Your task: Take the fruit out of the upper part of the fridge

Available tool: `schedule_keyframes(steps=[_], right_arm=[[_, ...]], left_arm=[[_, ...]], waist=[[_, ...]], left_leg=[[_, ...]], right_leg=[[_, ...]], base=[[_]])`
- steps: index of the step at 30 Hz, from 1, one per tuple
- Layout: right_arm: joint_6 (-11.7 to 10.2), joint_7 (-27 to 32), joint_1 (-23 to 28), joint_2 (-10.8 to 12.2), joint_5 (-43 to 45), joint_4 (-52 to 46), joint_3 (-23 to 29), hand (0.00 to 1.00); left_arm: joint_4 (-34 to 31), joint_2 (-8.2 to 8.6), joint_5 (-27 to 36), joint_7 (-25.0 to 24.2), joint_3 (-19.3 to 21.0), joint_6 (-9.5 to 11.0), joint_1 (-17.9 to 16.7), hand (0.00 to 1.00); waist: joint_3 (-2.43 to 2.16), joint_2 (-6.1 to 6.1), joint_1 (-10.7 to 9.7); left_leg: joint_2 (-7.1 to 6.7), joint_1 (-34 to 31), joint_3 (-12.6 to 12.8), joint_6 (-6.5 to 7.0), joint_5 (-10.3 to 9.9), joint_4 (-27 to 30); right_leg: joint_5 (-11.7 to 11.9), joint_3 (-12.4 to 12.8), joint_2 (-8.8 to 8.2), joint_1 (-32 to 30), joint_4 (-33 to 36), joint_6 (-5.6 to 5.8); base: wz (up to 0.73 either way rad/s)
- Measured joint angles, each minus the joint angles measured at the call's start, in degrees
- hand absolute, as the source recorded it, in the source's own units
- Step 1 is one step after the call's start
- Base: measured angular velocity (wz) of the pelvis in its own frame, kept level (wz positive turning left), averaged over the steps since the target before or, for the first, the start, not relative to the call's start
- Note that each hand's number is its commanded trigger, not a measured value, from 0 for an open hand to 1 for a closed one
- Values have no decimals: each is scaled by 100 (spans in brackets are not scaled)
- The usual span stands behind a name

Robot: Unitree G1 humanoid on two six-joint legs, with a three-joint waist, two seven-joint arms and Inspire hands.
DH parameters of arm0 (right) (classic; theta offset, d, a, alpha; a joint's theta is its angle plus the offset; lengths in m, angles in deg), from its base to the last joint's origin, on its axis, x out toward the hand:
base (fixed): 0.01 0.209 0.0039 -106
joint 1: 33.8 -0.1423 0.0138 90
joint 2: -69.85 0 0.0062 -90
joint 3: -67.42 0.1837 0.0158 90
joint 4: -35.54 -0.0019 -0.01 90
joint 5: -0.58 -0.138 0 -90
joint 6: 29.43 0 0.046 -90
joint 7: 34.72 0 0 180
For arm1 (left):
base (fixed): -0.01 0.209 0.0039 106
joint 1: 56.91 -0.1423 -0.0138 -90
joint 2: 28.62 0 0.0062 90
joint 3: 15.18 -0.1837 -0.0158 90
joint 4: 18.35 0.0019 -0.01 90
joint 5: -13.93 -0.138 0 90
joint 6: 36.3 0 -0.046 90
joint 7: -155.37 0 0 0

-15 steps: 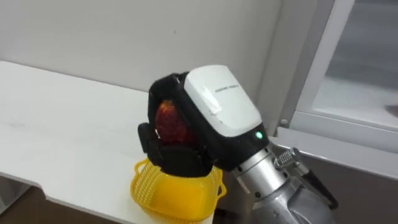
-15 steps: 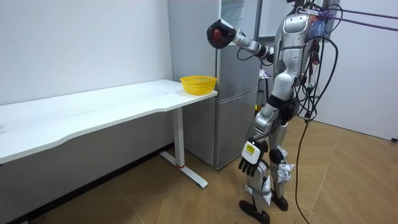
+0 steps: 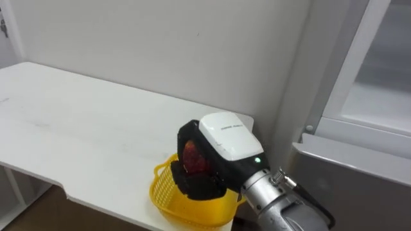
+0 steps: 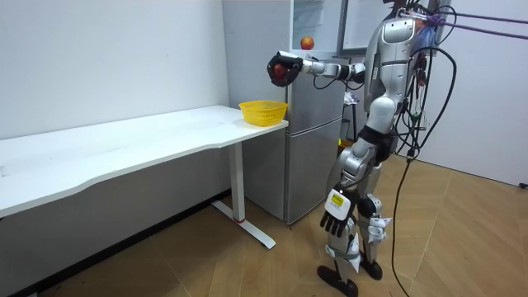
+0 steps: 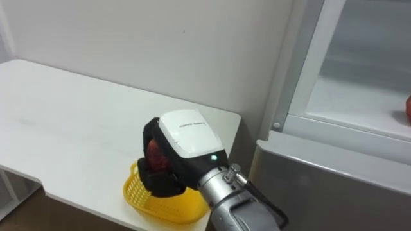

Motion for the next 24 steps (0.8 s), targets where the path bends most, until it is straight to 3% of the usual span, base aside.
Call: schedule_keyframes(steps=[7, 24], right_arm=[[6, -7, 0, -1, -227, 472, 0, 100], [15, -94, 28, -2, -478, 750, 1, 100]], left_arm=[[-7, -5, -19, -119, 10, -11, 9, 0], [-8, -6, -3, -344, 6, -61, -38, 0]], waist=[[-28, -58, -3], [-11, -47, -14]], left_leg=[[-7, -9, 17, 30, 21, -16], [-6, -47, 11, 29, 20, 37]], right_leg=[[4, -10, -34, -19, 3, 8], [4, -31, -24, -1, 3, 8]], base=[[0], [0]])
